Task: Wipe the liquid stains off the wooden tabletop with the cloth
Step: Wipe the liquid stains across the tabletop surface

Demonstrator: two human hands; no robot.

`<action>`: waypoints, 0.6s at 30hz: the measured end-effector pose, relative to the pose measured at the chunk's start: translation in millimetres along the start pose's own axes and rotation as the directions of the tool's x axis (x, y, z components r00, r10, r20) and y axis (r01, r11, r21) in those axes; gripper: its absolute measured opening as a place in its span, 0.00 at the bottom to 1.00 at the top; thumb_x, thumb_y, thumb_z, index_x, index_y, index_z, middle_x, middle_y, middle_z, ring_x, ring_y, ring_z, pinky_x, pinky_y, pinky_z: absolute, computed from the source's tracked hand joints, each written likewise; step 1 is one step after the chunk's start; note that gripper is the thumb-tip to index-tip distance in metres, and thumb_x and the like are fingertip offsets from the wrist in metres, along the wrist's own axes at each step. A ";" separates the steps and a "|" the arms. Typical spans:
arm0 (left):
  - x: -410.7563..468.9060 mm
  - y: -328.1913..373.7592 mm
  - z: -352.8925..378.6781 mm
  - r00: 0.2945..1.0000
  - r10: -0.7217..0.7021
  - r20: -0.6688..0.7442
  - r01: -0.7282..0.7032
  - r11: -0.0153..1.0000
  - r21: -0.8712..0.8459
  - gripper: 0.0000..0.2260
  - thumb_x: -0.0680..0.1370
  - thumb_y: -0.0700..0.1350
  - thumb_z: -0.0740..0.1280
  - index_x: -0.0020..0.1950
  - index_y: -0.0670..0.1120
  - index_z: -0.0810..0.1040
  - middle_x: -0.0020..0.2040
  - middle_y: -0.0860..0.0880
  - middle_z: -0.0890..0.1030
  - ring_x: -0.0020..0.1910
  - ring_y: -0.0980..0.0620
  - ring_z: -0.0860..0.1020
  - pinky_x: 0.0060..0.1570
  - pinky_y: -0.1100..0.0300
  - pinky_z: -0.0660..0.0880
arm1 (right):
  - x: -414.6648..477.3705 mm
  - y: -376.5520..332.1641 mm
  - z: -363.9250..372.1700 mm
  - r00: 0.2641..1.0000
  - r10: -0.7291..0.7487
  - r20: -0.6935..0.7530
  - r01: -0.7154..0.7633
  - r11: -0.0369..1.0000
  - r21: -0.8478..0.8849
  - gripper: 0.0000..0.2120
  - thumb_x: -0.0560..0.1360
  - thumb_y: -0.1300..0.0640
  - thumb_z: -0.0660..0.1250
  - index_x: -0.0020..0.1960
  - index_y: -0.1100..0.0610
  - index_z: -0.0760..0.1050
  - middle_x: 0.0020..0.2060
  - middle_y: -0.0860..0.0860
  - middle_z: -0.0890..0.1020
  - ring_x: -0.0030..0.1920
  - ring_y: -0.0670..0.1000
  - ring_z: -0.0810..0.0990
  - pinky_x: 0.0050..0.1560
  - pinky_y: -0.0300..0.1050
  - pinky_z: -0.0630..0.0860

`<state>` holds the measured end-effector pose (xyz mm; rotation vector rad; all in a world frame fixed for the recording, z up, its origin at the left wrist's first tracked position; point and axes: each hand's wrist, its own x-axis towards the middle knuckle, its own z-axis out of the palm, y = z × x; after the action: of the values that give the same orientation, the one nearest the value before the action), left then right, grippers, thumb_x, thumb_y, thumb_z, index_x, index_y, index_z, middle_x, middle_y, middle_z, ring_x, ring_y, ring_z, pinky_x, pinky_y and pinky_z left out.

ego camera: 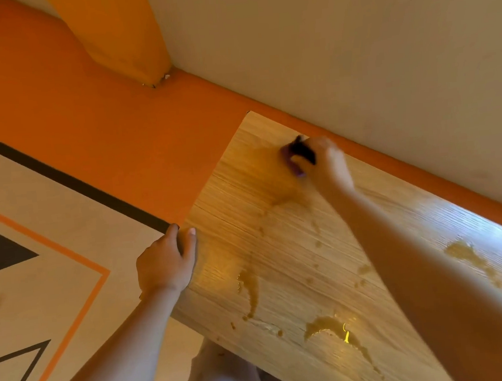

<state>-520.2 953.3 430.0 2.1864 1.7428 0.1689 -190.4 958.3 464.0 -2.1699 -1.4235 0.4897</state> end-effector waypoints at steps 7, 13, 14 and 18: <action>-1.0 -0.1 -2.2 1.000 0.008 0.007 -0.007 1.000 -0.026 0.19 0.80 0.61 0.49 0.40 0.50 0.68 0.26 0.55 0.69 0.23 0.54 0.68 0.25 0.64 0.59 | -0.5 43.7 -28.6 0.934 0.250 -0.255 -0.244 0.968 0.055 0.13 0.75 0.58 0.67 0.58 0.61 0.75 0.51 0.54 0.78 0.52 0.55 0.76 0.50 0.45 0.73; -0.3 2.9 -3.5 1.000 -0.006 0.015 0.006 1.000 -0.015 0.15 0.80 0.59 0.52 0.40 0.51 0.67 0.26 0.54 0.69 0.24 0.55 0.67 0.26 0.64 0.58 | -64.5 -22.7 19.8 0.997 0.037 -0.070 -0.036 0.999 0.025 0.11 0.73 0.60 0.68 0.55 0.59 0.77 0.50 0.54 0.78 0.51 0.53 0.76 0.51 0.45 0.73; -0.4 2.7 -3.1 1.000 -0.009 0.020 0.009 1.000 -0.005 0.15 0.80 0.59 0.52 0.41 0.51 0.67 0.26 0.54 0.69 0.24 0.55 0.68 0.26 0.64 0.58 | -77.8 -37.5 30.9 1.000 -0.026 -0.011 0.026 0.998 0.052 0.10 0.73 0.59 0.68 0.54 0.58 0.77 0.50 0.53 0.79 0.51 0.53 0.76 0.52 0.45 0.73; 0.2 0.7 -1.0 1.000 -0.006 0.018 0.005 1.000 0.021 0.17 0.80 0.61 0.50 0.41 0.51 0.68 0.25 0.53 0.70 0.23 0.54 0.69 0.24 0.64 0.61 | -109.6 -71.8 58.5 0.953 -0.252 0.168 0.237 0.966 0.106 0.13 0.73 0.58 0.69 0.56 0.60 0.78 0.48 0.54 0.80 0.51 0.54 0.76 0.51 0.46 0.76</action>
<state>-519.8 953.6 431.2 2.1904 1.7482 0.1302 -318.3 893.3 461.3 -1.8878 -1.7090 0.6544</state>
